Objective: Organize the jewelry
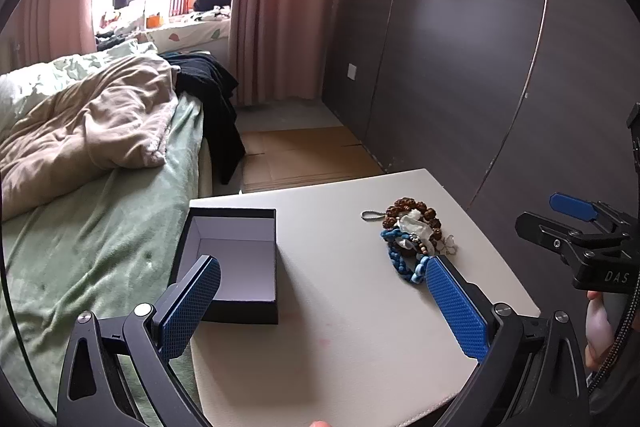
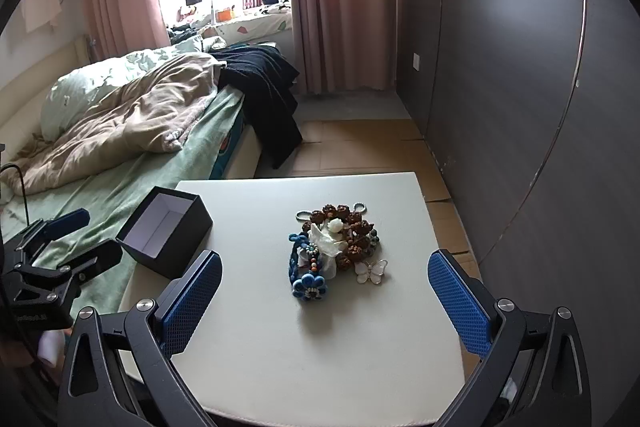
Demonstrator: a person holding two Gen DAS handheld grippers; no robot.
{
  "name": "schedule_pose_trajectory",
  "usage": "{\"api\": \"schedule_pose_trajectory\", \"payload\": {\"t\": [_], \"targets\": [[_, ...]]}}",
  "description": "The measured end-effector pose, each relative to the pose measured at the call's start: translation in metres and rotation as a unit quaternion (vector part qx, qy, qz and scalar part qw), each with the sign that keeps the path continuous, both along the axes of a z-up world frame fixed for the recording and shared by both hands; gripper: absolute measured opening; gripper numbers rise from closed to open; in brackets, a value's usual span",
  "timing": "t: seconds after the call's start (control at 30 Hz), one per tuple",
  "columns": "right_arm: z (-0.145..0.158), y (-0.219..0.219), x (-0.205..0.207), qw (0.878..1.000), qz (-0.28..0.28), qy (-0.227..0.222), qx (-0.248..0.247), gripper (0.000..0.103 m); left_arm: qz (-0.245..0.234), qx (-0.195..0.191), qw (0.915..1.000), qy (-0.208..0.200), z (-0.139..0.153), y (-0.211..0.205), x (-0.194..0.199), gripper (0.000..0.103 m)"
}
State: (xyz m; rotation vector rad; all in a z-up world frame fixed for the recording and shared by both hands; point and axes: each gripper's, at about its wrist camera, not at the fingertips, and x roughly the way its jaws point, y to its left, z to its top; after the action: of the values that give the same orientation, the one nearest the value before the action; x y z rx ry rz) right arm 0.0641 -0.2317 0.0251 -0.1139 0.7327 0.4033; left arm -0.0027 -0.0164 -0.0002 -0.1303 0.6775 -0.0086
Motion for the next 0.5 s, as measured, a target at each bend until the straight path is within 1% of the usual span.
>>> {"api": "schedule_pose_trajectory", "payload": {"t": [0.5], "targets": [[-0.0007, -0.0039, -0.0014, 1.0, -0.004, -0.001, -0.001, 0.103, -0.004, -0.002, 1.0, -0.001, -0.0004, -0.0013, -0.0009, 0.103]]}}
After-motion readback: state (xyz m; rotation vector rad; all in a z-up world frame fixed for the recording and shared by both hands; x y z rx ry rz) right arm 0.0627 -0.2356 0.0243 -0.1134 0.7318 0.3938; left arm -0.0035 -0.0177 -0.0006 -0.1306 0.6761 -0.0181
